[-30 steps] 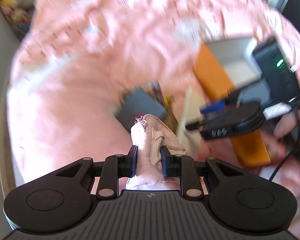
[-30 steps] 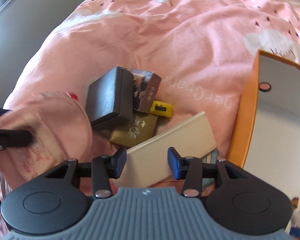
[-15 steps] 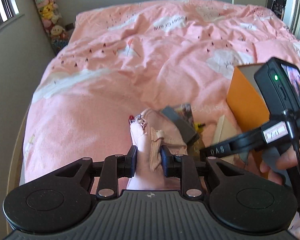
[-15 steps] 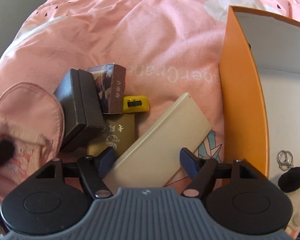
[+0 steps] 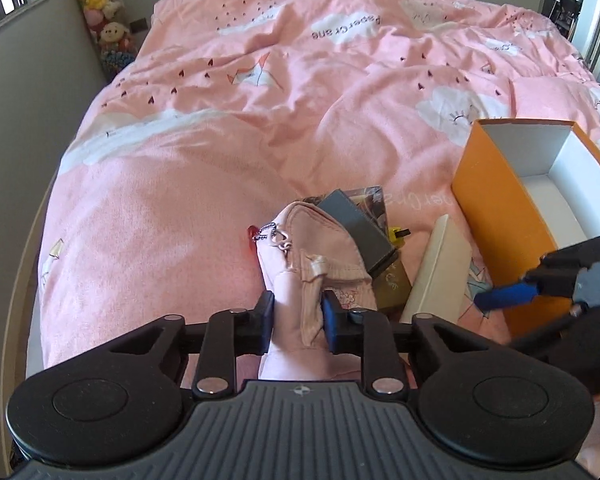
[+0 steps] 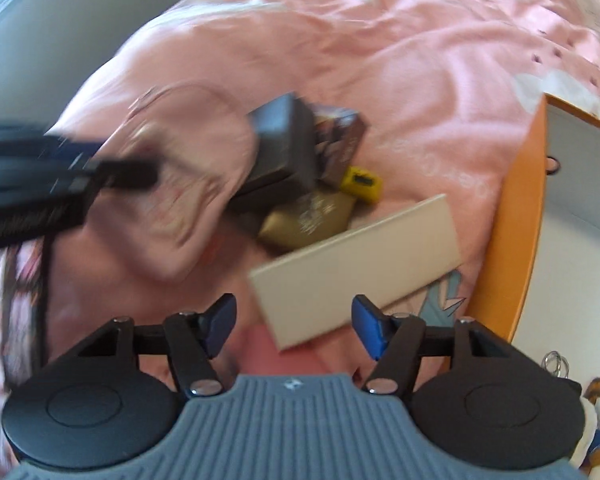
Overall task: Organize objects
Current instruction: 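Lift the pink bag with left tool while right tool grasps the pink card, then lower the pink bag and pink card into the orange box with both tools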
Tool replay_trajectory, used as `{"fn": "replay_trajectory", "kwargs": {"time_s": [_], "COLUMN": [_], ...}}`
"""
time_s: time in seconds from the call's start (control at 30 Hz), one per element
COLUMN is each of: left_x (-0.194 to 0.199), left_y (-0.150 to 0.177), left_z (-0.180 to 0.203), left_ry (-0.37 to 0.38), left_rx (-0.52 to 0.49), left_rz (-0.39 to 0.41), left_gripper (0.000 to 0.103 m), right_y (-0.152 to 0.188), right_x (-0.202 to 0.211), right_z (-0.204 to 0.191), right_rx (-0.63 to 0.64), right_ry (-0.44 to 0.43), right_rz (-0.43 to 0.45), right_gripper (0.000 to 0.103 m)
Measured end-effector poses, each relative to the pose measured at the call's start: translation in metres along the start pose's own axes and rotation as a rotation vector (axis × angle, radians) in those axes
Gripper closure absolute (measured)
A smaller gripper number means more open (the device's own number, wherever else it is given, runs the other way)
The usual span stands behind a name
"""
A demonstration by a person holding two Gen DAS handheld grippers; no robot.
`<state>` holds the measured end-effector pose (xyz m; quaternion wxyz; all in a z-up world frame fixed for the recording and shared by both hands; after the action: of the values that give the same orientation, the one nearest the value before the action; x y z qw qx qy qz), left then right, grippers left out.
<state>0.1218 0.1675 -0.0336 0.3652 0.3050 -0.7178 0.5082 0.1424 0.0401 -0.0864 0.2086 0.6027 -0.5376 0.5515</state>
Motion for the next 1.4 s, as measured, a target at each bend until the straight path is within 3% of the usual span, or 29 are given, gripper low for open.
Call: {"fn": "replay_trajectory", "kwargs": {"time_s": [0.17, 0.4, 0.6, 0.77, 0.87, 1.1, 1.27, 1.4], "left_x": [0.023, 0.032, 0.029, 0.034, 0.039, 0.057, 0.075, 0.087], "left_y": [0.002, 0.003, 0.008, 0.011, 0.011, 0.001, -0.014, -0.029], "left_z": [0.016, 0.019, 0.023, 0.024, 0.023, 0.03, 0.043, 0.063], "left_ry": [0.013, 0.047, 0.072, 0.078, 0.081, 0.088, 0.107, 0.137], "left_rx": [-0.019, 0.04, 0.062, 0.072, 0.091, 0.095, 0.094, 0.066], "left_rz": [0.066, 0.096, 0.086, 0.095, 0.112, 0.166, 0.226, 0.269], "left_gripper": [0.079, 0.079, 0.079, 0.079, 0.079, 0.079, 0.079, 0.079], "right_y": [0.036, 0.057, 0.064, 0.067, 0.069, 0.066, 0.068, 0.071], "right_x": [0.003, -0.014, -0.033, -0.019, 0.001, 0.056, 0.108, 0.154], "right_z": [-0.007, -0.01, -0.017, -0.017, -0.014, 0.003, 0.028, 0.047], "right_rx": [0.167, 0.241, 0.28, 0.291, 0.254, 0.09, -0.09, -0.189], "right_ry": [-0.031, -0.007, 0.034, 0.045, 0.038, -0.059, -0.221, -0.263], "right_rz": [-0.094, -0.15, -0.14, -0.085, -0.038, 0.07, 0.164, 0.281], "right_gripper": [0.057, 0.059, 0.056, 0.072, 0.08, 0.083, 0.084, 0.084]}}
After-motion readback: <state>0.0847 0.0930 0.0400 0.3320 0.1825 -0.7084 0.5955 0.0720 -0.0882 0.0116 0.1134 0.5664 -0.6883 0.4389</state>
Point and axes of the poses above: each gripper's, at about its wrist camera, not at the fingertips, and x roughly against the way its jaws point, z to its right, y to its underside, the point moved 6 cm from there along -x, roughly the way its jaws point, and after that the axes turned 12 degrees about -x, right-handed, at the moved point
